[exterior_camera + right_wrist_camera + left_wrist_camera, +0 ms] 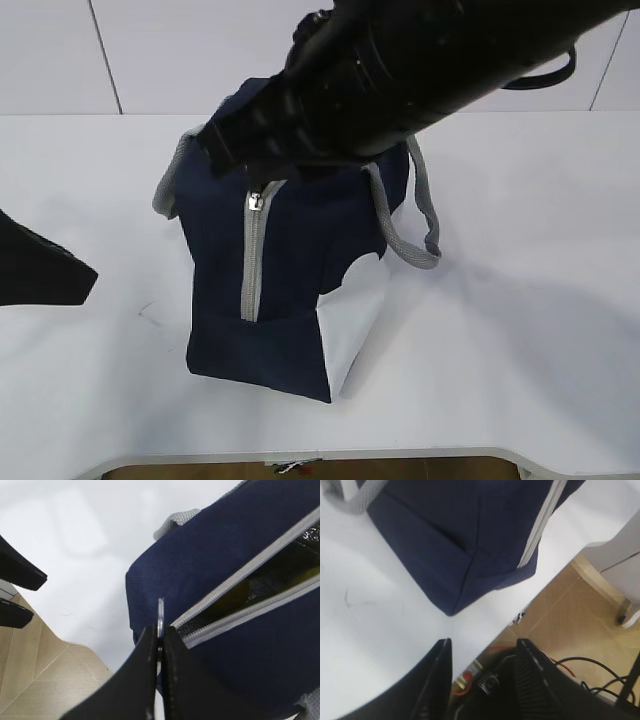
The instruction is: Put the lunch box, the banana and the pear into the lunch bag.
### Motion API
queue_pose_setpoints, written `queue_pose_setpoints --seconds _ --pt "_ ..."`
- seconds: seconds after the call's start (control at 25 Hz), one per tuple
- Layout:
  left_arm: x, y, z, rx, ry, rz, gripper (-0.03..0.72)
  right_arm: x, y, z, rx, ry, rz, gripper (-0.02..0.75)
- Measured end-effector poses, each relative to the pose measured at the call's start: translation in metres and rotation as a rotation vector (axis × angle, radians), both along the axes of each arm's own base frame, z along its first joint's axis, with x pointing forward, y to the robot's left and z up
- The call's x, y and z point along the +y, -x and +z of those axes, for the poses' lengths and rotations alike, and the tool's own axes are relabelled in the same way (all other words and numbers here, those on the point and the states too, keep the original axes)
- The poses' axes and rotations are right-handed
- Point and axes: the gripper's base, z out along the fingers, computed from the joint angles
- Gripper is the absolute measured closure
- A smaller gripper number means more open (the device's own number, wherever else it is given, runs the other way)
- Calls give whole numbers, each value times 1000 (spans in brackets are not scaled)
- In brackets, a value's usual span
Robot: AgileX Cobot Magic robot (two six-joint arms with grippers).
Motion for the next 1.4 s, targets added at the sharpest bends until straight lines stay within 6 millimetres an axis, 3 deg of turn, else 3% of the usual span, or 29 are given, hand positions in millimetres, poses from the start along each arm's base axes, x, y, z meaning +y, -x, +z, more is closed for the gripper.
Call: queue_pose_setpoints --seconds 0.24,0.52,0.72,1.16,1.28,1.4 --pt "-12 -6 0 -87 -3 -29 349 3 -3 -1 -1 4 0 725" --pt "-31 -21 -21 -49 -4 -53 342 2 -3 -1 -1 5 0 725" --pt "-45 -30 -33 -48 14 -65 286 2 -3 -1 -9 12 1 725" --pt "-58 -51 -52 -72 78 -63 270 2 -4 0 -19 5 1 725" --pt "-61 -54 -57 -60 92 -58 330 2 -4 0 -21 5 1 725" --pt "-61 -55 -58 -64 86 -57 518 3 -4 0 -23 4 1 725"
